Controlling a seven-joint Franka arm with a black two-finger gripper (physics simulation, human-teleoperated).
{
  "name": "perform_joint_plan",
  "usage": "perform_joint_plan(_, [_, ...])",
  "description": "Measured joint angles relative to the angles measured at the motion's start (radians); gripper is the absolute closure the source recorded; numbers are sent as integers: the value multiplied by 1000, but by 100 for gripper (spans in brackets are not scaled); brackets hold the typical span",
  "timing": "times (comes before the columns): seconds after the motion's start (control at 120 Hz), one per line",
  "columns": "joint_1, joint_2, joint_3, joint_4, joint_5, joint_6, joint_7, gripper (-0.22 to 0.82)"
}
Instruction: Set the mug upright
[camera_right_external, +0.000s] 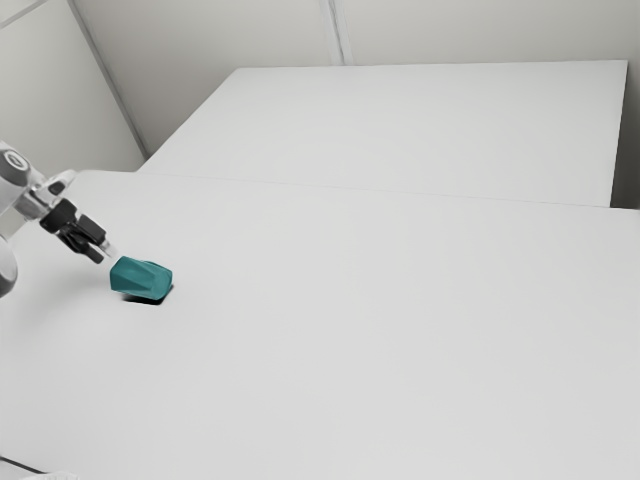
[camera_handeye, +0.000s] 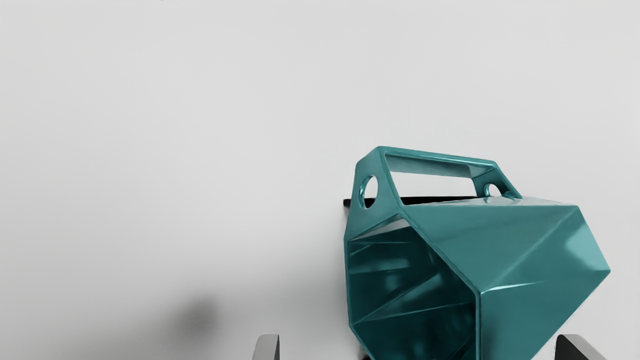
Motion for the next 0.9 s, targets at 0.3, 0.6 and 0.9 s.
perform_joint_plan(0.3, [46, 45, -22, -1, -151, -64, 79, 0])
perform_joint_plan(0.6, [60, 55, -22, -23, -270, -131, 116, 0])
perform_joint_plan(0.9, [63, 77, -22, -47, -320, -162, 122, 14])
